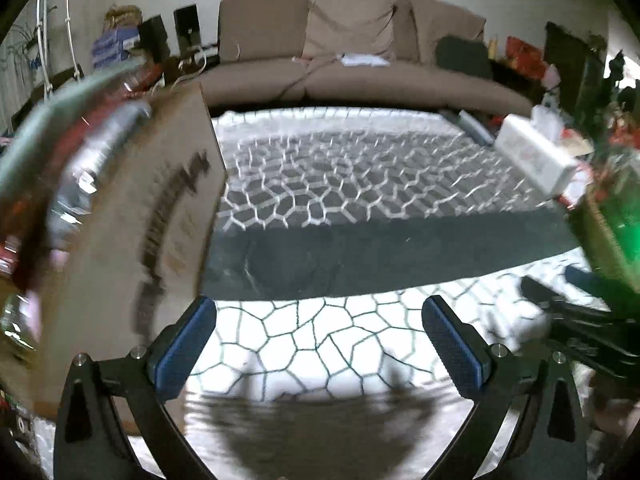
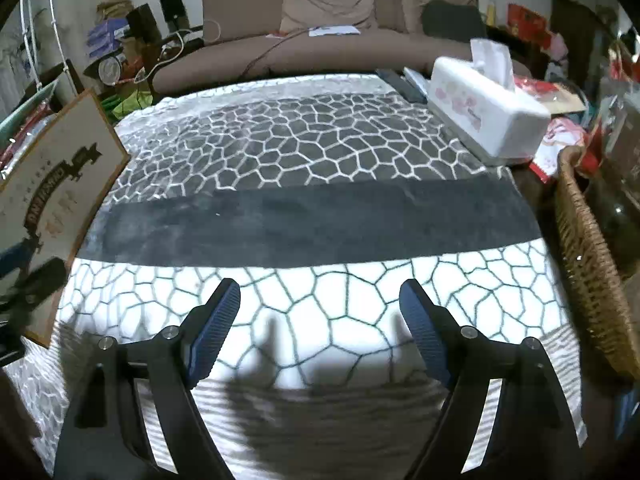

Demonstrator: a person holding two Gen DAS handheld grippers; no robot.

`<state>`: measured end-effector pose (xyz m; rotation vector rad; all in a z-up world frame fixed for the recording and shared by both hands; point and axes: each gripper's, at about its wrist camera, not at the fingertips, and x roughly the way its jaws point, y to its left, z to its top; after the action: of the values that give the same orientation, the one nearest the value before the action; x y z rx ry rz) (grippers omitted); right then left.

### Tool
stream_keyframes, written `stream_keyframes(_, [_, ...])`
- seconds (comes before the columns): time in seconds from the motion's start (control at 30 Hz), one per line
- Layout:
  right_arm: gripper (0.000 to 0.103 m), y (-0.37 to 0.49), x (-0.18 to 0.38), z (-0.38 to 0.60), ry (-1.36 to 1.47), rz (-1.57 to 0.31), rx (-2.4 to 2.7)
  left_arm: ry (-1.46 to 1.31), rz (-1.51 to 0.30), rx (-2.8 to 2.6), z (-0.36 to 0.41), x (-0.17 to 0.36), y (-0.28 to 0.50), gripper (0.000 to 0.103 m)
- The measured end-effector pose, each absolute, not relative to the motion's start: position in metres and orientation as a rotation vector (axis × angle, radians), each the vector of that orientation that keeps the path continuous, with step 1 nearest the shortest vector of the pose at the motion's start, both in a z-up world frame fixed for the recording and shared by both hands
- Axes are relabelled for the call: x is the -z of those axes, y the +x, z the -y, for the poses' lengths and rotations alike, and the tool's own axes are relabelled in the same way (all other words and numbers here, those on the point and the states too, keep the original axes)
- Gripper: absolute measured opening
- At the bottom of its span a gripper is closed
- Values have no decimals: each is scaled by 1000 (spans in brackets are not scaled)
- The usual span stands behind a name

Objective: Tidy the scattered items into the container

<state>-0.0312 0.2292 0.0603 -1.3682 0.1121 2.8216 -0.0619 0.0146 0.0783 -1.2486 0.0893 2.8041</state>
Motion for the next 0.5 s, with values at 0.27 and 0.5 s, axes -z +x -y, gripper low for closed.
stream_keyframes(0.27, [95, -41, -23, -238, -1381, -100, -2754, -1390, -55, -2744, -31, -17, -87, 103])
stream_keyframes(0.5, [103, -49, -4, -242, -1425, -63, -2696, -1403, -41, -2757, -37, -2, -88, 103])
